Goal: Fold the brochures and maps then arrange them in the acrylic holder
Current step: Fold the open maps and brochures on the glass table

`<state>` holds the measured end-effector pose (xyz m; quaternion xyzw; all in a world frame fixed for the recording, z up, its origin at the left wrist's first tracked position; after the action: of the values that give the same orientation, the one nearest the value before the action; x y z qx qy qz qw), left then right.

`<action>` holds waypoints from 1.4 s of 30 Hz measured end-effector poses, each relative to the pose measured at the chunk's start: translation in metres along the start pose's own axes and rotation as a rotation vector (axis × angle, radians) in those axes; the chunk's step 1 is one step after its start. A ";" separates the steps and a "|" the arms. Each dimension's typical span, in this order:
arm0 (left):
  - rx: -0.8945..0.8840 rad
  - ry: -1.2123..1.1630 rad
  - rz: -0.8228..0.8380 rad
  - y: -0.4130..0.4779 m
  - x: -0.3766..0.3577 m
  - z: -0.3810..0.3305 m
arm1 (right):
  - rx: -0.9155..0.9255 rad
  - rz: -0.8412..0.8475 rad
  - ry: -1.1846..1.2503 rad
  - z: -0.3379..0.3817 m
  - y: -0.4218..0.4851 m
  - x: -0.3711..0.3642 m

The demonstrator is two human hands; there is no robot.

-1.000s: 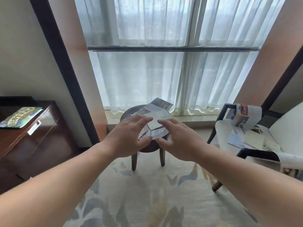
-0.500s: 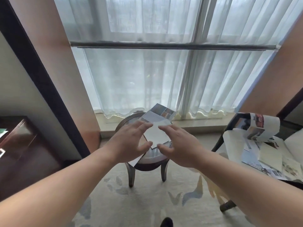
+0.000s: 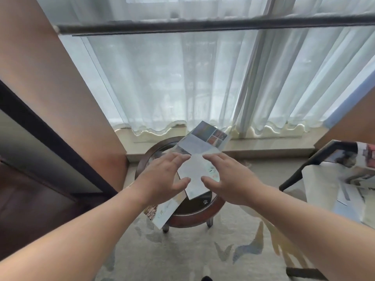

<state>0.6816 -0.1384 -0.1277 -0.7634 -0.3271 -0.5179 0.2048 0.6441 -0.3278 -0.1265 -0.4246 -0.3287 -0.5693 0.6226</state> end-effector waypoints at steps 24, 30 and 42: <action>0.045 -0.120 0.100 0.153 -0.058 0.099 | -0.100 0.166 0.020 -0.070 0.167 -0.025; 0.186 -0.128 0.154 0.177 -0.113 0.091 | -0.047 0.329 0.031 -0.124 0.193 -0.042; 0.398 -0.153 0.245 0.206 -0.212 0.104 | -0.090 0.442 0.049 -0.190 0.230 -0.100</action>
<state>0.8438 -0.2767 -0.3579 -0.7790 -0.3425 -0.3551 0.3870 0.8438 -0.4586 -0.3315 -0.4997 -0.1866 -0.4435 0.7203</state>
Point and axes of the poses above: each hand's wrist, its own y-axis towards the middle knuckle, its own x-axis out of the back of the hand, z = x × y, the point moved 3 cm from there along y, towards the middle knuckle, and after that the axes turned 11 degrees about -x, right-handed, at the moved point
